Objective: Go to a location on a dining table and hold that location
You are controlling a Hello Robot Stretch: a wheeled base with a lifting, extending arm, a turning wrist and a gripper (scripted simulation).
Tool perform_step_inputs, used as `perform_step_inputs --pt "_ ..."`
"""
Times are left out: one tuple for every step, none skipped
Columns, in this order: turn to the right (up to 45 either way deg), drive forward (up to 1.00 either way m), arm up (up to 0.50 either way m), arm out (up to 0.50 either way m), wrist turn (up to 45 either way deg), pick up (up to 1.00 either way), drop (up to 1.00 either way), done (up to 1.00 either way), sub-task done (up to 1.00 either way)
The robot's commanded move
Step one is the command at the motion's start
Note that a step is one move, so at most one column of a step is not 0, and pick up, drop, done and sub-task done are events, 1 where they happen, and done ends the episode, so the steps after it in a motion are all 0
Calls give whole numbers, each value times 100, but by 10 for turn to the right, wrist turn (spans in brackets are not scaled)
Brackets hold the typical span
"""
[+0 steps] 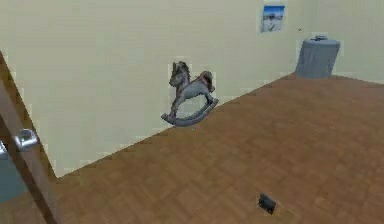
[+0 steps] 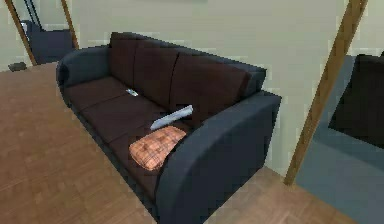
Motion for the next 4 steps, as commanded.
perform_step_inputs --pt "0 100 0 0 0 0 0 0 0" --pt "0 20 0 0 0 0 0 0 0" --pt "450 0 0 0 0 0 0 0 0" --pt "120 0 0 0 0 0 0 0 0"
